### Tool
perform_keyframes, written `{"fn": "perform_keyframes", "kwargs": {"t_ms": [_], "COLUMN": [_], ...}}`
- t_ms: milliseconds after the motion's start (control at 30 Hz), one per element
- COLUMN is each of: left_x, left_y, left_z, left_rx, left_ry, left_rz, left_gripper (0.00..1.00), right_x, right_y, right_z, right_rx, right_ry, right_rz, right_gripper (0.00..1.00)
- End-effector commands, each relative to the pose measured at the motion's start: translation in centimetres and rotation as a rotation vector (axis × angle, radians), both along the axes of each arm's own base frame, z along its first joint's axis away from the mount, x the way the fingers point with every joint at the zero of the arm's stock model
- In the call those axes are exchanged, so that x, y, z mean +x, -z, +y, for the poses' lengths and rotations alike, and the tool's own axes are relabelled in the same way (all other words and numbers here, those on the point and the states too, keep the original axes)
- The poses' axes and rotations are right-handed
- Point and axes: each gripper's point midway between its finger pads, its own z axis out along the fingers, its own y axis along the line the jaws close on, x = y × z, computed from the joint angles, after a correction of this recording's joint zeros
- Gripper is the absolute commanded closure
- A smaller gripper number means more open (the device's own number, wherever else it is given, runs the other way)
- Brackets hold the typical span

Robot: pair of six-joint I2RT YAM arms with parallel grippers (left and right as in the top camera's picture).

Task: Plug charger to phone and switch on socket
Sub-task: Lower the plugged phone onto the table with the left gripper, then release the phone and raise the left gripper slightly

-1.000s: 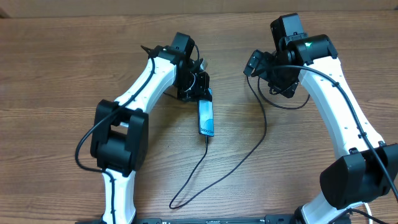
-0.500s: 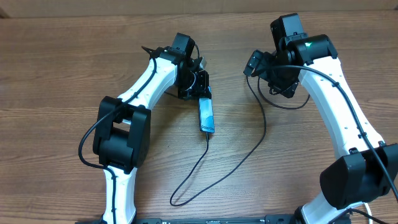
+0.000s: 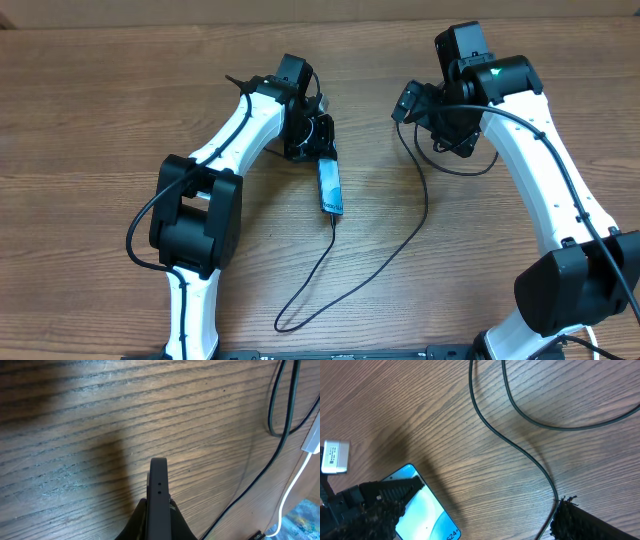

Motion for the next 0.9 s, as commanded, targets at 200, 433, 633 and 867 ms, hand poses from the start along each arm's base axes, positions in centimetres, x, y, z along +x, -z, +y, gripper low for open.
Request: {"fn": "perform_keyframes", "kwargs": {"t_ms": [200, 433, 633, 867], "left_x": [-1.0, -1.8, -1.9, -2.3], "left_y": [0.7, 1.6, 1.8, 2.1], "left_z": [-0.5, -0.1, -0.1, -0.2], "left_rx": [0.016, 0.036, 0.037, 0.051], "left_ry": [0.009, 0.011, 0.011, 0.018], "left_rz": [0.030, 0.051, 0.053, 0.060], "left_gripper": [0.95, 0.96, 0.96, 0.95], "right_x": [0.3, 0.3, 0.3, 0.3], "right_y": [-0.9, -0.9, -0.9, -0.9], "right_z": [-0.2, -0.2, -0.2, -0.2], "right_rx": [-0.008, -0.008, -0.008, -0.008], "right_ry": [0.002, 0.002, 0.002, 0.002], "right_rz": [-0.030, -0.030, -0.030, -0.030], "right_gripper": [0.00, 0.00, 0.00, 0.00]}}
